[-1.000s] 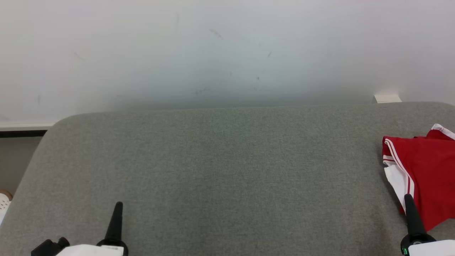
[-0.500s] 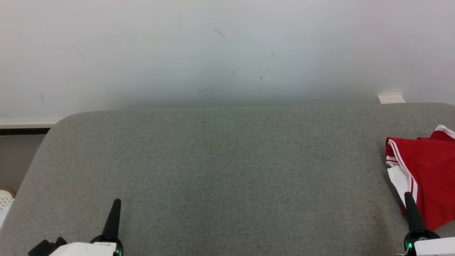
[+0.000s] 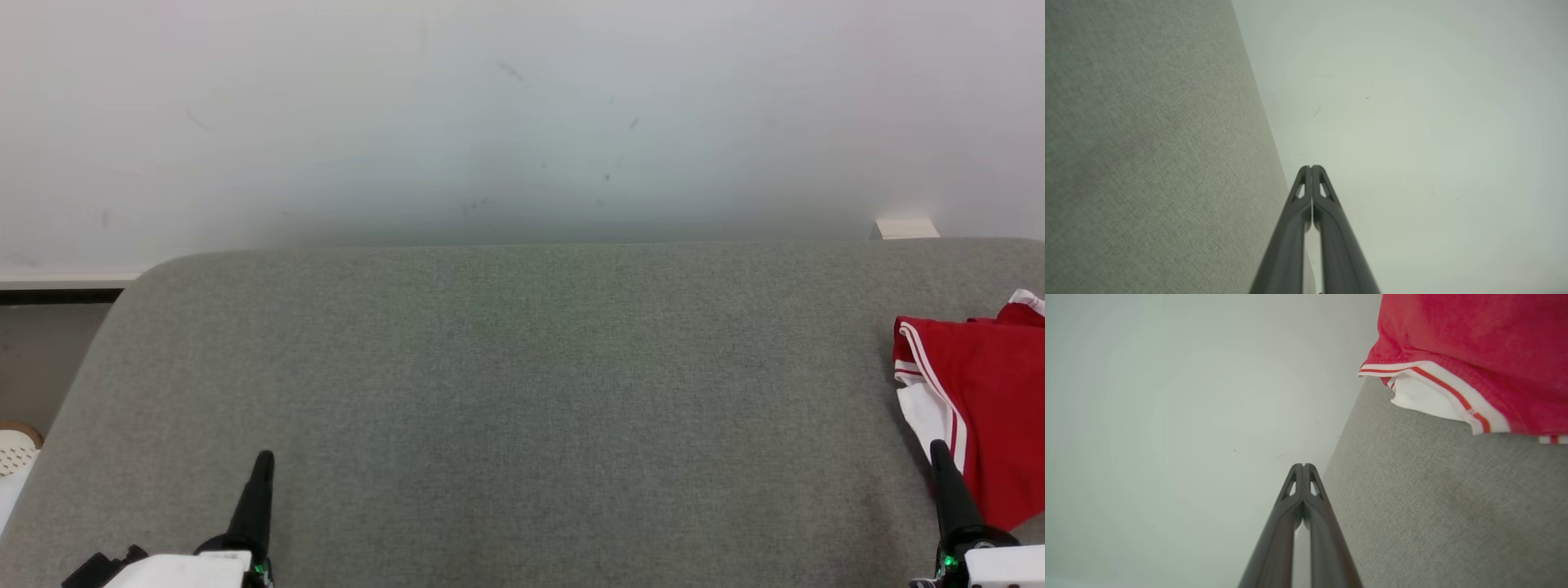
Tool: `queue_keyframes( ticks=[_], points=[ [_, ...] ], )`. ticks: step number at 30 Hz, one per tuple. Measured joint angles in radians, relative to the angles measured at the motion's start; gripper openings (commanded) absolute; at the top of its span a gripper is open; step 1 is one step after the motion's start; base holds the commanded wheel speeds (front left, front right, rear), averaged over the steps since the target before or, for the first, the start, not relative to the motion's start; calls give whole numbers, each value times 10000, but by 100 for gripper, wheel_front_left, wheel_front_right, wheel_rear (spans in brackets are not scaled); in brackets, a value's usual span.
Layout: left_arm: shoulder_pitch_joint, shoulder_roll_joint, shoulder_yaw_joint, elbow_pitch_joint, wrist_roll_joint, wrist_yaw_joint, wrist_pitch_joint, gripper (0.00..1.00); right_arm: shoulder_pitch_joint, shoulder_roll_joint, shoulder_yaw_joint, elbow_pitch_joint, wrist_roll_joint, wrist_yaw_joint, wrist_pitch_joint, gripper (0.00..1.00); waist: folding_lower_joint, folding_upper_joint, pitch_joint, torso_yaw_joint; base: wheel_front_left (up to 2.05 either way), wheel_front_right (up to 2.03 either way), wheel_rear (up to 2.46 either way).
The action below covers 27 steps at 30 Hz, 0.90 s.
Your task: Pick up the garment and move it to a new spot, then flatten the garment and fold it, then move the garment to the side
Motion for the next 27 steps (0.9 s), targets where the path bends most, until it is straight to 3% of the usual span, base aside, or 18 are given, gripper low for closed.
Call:
queue_keyframes(
  ticks=[27],
  points=[
    [-175,15,213,-8,-1891,-27,514,0,-194,115,-265,96,1653,0,522,0,0,0,48,199,0,0,0]
  ],
)
